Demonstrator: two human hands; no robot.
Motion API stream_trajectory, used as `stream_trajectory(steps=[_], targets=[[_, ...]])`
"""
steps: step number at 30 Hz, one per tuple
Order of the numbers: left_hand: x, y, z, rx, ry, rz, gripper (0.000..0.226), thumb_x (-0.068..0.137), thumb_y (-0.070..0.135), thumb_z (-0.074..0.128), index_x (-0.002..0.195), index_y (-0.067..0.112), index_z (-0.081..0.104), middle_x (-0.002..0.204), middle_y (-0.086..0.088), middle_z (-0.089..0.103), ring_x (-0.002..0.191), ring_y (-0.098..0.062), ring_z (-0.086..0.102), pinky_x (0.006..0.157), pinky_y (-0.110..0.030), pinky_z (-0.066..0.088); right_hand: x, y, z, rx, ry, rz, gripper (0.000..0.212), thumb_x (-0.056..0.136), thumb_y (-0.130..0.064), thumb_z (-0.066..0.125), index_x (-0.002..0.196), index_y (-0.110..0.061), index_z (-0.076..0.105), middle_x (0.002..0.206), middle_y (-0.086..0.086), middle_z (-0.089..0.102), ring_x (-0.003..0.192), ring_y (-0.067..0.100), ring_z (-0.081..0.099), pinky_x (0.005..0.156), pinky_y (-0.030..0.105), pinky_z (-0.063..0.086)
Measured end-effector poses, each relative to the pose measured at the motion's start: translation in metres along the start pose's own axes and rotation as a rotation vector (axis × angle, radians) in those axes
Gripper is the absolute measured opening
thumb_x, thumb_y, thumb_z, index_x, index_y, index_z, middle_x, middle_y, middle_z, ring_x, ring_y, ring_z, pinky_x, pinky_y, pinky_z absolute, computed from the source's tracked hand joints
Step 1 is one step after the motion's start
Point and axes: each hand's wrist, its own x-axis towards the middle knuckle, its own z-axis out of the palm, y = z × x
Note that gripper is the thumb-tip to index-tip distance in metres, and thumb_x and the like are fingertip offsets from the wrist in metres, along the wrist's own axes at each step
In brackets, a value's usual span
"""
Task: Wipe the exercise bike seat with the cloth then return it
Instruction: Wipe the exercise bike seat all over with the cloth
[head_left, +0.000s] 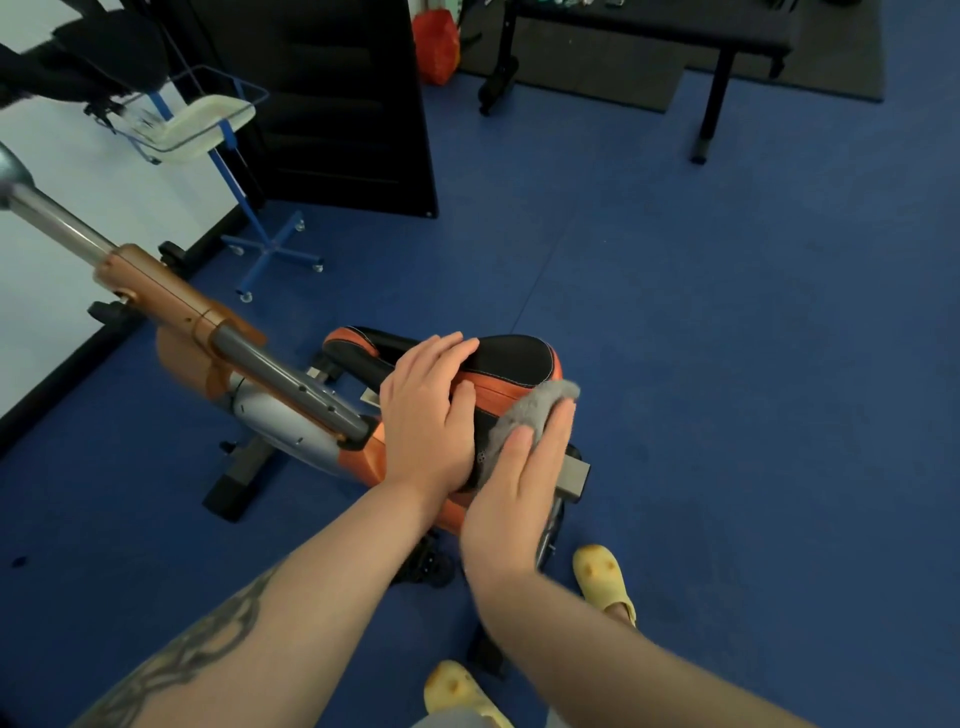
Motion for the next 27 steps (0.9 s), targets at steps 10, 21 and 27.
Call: stream_trajectory(steps=[10, 21, 27], targets=[[0.0, 0.001, -0.001, -0.011, 0.001, -0.008, 0.041, 0.086, 0.017, 0.042, 0.123, 0.025, 0.056, 0.132, 0.01, 0.052, 0.129, -0.008, 0.036, 0.107, -0.036, 0.023, -0.017, 0.017, -0.001, -0.103, -0.038, -0.149, 0.053, 0.1, -0.037, 0.024, 0.149, -0.037, 0.002, 0.158, -0.022, 0.001, 0.141, -0.011, 0.0, 0.118, 0.026, 0.009], [-0.001, 0.008, -0.007, -0.02, -0.009, -0.023, 0.043, 0.083, 0.016, 0.044, 0.124, 0.022, 0.057, 0.132, 0.008, 0.053, 0.13, -0.011, 0.038, 0.107, -0.041, 0.028, 0.045, 0.0, -0.01, -0.267, -0.107, -0.239, 0.047, 0.102, -0.034, 0.027, 0.149, -0.031, 0.019, 0.157, -0.017, 0.015, 0.143, -0.003, 0.01, 0.119, 0.027, 0.013], [0.001, 0.011, -0.007, -0.027, -0.02, -0.069, 0.043, 0.083, 0.016, 0.046, 0.124, 0.024, 0.057, 0.132, 0.01, 0.053, 0.131, -0.007, 0.037, 0.109, -0.04, 0.027, 0.077, -0.006, -0.014, -0.281, -0.171, -0.207, 0.043, 0.102, -0.034, 0.027, 0.143, -0.029, 0.035, 0.151, -0.012, 0.033, 0.139, 0.0, 0.025, 0.115, 0.024, 0.021]])
